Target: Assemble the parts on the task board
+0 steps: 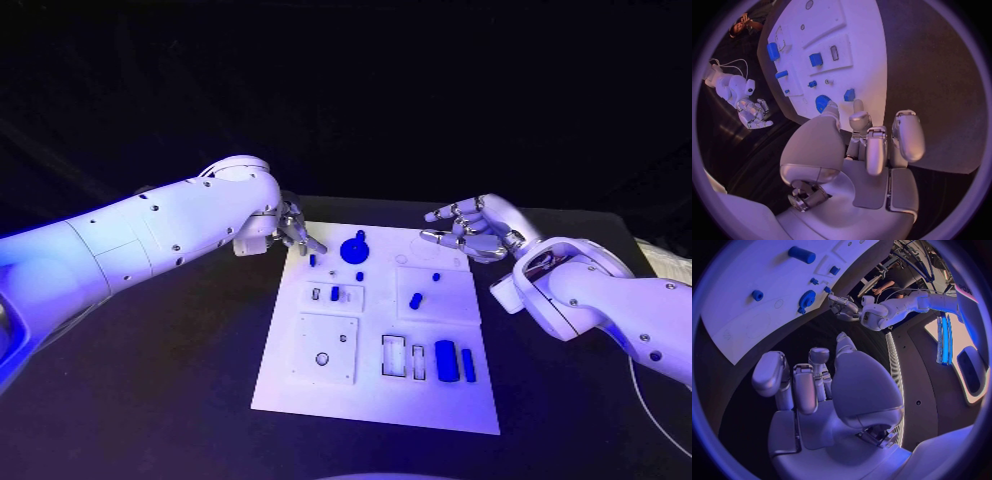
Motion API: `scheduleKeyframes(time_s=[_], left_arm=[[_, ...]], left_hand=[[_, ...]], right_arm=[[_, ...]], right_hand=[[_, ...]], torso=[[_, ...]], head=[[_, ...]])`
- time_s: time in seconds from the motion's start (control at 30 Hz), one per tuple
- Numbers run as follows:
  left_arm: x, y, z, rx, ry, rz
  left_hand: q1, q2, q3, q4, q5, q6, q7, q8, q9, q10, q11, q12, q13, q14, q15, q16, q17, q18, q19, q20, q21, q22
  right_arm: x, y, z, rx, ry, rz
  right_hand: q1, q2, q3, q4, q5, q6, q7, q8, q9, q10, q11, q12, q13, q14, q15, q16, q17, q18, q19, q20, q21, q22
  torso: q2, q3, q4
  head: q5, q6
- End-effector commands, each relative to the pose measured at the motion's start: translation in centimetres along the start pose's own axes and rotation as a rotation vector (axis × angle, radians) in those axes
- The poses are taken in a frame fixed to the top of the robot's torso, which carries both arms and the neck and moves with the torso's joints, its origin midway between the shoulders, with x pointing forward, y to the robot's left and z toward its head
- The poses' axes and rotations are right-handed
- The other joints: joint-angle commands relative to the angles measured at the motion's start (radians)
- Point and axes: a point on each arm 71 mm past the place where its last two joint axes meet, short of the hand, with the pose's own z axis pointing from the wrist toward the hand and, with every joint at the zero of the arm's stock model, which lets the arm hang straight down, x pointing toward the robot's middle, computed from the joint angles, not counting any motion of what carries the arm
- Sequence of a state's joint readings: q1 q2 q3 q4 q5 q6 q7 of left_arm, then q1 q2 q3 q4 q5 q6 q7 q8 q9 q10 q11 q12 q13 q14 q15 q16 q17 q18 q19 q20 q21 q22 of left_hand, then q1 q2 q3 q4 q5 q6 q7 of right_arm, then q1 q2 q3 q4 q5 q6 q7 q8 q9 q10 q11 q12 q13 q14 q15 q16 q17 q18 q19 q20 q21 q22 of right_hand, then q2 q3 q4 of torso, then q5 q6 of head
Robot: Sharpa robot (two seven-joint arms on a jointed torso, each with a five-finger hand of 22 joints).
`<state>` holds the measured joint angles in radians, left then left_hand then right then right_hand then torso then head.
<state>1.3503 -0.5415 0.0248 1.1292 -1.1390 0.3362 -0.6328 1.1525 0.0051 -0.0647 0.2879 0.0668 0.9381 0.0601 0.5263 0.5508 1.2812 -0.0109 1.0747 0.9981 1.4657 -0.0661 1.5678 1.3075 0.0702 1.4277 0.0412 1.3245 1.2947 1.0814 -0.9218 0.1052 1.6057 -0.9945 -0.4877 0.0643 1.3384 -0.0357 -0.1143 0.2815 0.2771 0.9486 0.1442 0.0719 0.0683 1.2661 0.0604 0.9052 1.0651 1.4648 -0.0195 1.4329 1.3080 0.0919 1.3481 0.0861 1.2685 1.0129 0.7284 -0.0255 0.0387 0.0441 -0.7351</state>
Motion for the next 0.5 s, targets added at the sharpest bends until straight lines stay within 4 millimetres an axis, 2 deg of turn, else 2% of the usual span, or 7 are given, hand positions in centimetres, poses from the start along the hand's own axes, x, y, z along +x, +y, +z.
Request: scheduleKeyframes(time_s=[0.03, 0.5], left_arm=[[0.19, -0.15, 0.12, -0.002, 0.023, 0.014], [0.79, -0.5, 0.87, -0.011, 0.043, 0.015]], left_hand=[[0.009, 0.004, -0.006, -0.001, 0.006, 0.007, -0.001, 0.005, 0.001, 0.008, -0.001, 0.006, 0.002, 0.105, -0.005, 0.003, 0.263, 0.001, 0.007, 0.0, 0.006, 0.003], [0.063, 0.03, 0.009, -0.007, 0.008, 0.009, -0.008, 0.026, 0.016, 0.016, -0.007, 0.018, 0.011, 0.105, -0.011, 0.003, 0.263, -0.002, 0.014, -0.006, 0.015, 0.016]], right_arm=[[0.21, 0.09, 0.01, -0.01, 0.017, 0.0], [0.26, 0.14, 0.03, -0.012, 0.019, 0.001]], right_hand=[[0.002, 0.009, -0.005, -0.004, 0.006, 0.002, 0.004, 0.002, 0.001, -0.009, -0.001, -0.005, -0.002, 0.059, 0.001, -0.004, 0.044, 0.014, -0.007, -0.002, -0.007, -0.001], [0.004, 0.01, -0.005, -0.004, 0.007, 0.002, 0.004, 0.002, 0.001, -0.009, -0.001, -0.006, -0.002, 0.059, 0.001, -0.004, 0.044, 0.014, -0.007, -0.002, -0.008, -0.003]], torso=[[-0.001, 0.0001, 0.0003], [0.0, -0.0001, 0.0]], head=[[0.001, -0.001], [0.002, -0.005]])
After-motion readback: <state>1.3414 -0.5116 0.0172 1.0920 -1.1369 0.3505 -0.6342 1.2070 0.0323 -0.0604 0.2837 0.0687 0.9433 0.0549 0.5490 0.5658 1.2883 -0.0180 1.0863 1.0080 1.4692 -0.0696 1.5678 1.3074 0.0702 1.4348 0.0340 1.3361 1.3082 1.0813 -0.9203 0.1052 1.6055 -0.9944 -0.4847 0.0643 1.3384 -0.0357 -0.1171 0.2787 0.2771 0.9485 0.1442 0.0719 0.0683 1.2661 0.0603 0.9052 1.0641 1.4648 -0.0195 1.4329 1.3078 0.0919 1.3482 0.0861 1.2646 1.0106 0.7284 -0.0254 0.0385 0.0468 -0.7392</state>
